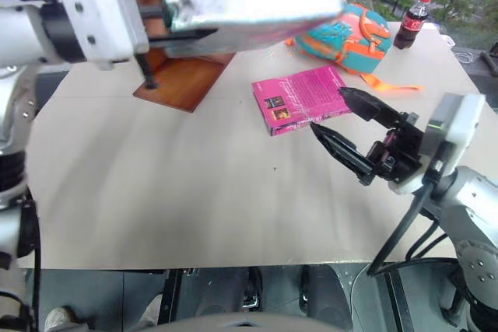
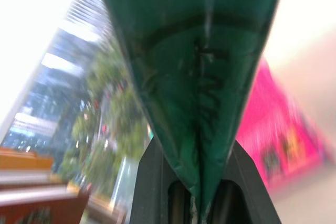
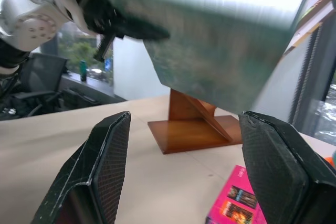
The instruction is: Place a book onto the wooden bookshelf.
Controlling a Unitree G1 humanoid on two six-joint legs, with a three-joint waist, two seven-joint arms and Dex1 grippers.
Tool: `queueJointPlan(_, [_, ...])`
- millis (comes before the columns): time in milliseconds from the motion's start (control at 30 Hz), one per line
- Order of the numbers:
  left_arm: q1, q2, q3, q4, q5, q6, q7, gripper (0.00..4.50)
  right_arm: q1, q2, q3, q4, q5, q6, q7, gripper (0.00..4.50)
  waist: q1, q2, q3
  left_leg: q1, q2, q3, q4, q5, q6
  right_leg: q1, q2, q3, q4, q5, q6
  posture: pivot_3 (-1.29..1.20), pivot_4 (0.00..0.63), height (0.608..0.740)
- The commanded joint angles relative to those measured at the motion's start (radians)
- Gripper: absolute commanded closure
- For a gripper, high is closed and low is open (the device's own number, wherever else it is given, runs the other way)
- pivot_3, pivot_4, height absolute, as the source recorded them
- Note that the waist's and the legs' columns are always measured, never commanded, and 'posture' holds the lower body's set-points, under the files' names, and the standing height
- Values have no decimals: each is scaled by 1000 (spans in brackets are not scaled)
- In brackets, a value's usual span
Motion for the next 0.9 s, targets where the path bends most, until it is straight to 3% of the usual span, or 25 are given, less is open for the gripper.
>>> queueJointPlan(33, [-81, 48, -2, 170, 151, -188, 0, 4427, -26, 6, 9, 16, -20, -42, 35, 1138, 2, -1, 0, 0, 0, 0, 0, 0, 0, 0, 0, 0, 0, 0, 0, 0, 150, 740])
queueJointPlan(200, [-190, 32, -71, 391, 265, -415, -3, 4427, -40, 21, 25, 18, -42, -55, 27, 1138, 2, 0, 0, 0, 0, 1, 2, 0, 0, 0, 0, 1, 2, 0, 0, 0, 150, 740])
queueJointPlan(400, [-249, -114, -35, 344, 43, -270, -119, 4427, -1, 24, 26, -23, -73, -56, -10, 1138, 9, -2, 1, -2, 1, -2, 4, 1, 0, 0, -1, -2, 3, 0, 0, 0, 150, 740])
queueJointPlan(600, [-306, -116, -46, 459, 146, -440, -97, 4427, 22, 20, 15, -42, -68, -56, -32, 1138, -3, -2, 2, -3, -1, 1, 5, -1, 3, -1, -1, 1, 2, 0, 0, 0, 150, 740])
queueJointPlan(900, [-408, -35, -110, 820, 396, -782, -11, 4427, -17, 27, 46, -13, -76, -52, -32, 1138, 2, -3, 2, -3, -1, 1, 4, -2, 3, -1, -1, 1, 2, -1, 3, 0, 150, 740])
